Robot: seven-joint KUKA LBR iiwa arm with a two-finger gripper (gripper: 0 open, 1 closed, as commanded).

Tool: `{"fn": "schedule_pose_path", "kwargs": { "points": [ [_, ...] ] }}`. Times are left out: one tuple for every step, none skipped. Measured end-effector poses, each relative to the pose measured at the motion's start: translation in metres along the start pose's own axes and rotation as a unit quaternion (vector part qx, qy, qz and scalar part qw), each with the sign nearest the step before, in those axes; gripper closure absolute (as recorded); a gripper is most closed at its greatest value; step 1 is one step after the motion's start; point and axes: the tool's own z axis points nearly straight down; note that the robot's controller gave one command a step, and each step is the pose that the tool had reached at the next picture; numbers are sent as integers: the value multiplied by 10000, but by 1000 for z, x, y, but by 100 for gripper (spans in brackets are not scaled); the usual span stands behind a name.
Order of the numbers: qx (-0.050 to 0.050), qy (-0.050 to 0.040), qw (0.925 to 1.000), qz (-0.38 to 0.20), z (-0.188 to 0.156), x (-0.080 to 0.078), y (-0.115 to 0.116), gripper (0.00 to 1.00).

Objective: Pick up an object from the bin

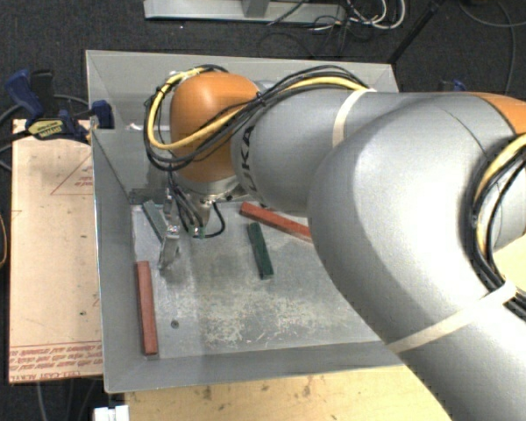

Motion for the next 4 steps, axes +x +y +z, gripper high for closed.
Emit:
{"fn": "schedule_pose_path", "kwargs": {
  "points": [
    [4, -24, 9999, 115, -84, -29, -69, 0],
    [30, 46, 9993, 380, -35, -30, -157, 0],
    [12, 10, 9991, 421, 0, -39, -209, 0],
    [0, -9, 9992, 402, -3, -40, -205, 100]
  ]
}}
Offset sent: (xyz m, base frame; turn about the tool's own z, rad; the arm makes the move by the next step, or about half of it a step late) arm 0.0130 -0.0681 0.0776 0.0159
